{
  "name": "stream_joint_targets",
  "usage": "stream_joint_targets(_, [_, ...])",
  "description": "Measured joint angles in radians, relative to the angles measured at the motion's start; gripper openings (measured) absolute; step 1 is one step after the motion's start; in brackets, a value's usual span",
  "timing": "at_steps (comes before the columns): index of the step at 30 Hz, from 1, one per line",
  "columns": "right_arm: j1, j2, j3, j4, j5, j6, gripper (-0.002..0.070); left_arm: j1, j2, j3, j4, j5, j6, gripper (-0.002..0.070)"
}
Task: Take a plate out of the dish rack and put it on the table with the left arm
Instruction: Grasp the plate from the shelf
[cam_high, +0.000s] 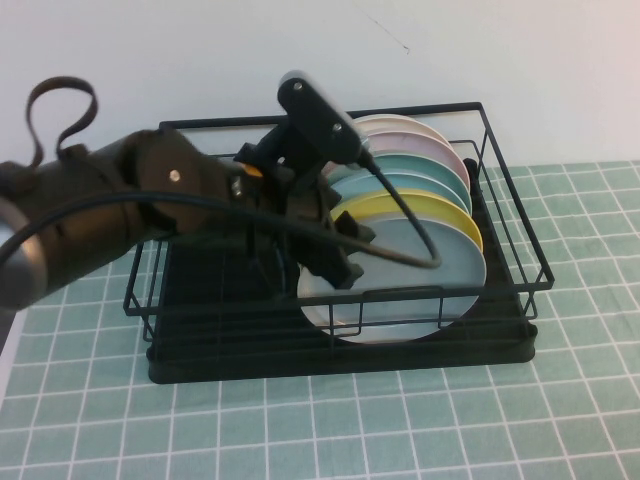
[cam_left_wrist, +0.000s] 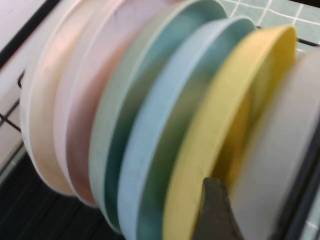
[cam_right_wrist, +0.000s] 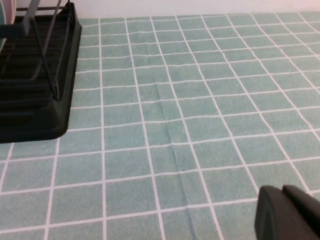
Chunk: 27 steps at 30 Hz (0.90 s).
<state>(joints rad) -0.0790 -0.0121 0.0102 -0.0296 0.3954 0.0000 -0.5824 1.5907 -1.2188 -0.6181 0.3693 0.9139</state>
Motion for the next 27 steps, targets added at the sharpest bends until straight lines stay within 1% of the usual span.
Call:
stream_joint_targets(5, [0.0,0.0,0.0,0.0,0.0,0.0,-0.0002,-0.009,0.05,-0.057,0.007,-0.005,0.007,0.0418])
stream_joint_targets(13, [0.0,0.0,0.0,0.0,0.0,0.0,-0.0002,-0.044,0.082,-0.064,0.016,0.013,0.008,0.0419])
stream_joint_targets(22, [0.0,0.0,0.0,0.0,0.0,0.0,-0.0002,-0.048,0.129,-0.064,0.02,-0.003,0.008,0.0414])
stream_joint_targets(25, [0.0,0.0,0.0,0.0,0.0,0.0,-0.0002,-0.048,0.149,-0.064,0.02,-0.018,0.004,0.0362])
stream_joint_targets(27, [0.0,0.0,0.0,0.0,0.0,0.0,-0.0002,-0.048,0.157,-0.064,0.02,-0.039,-0.011,0.0251])
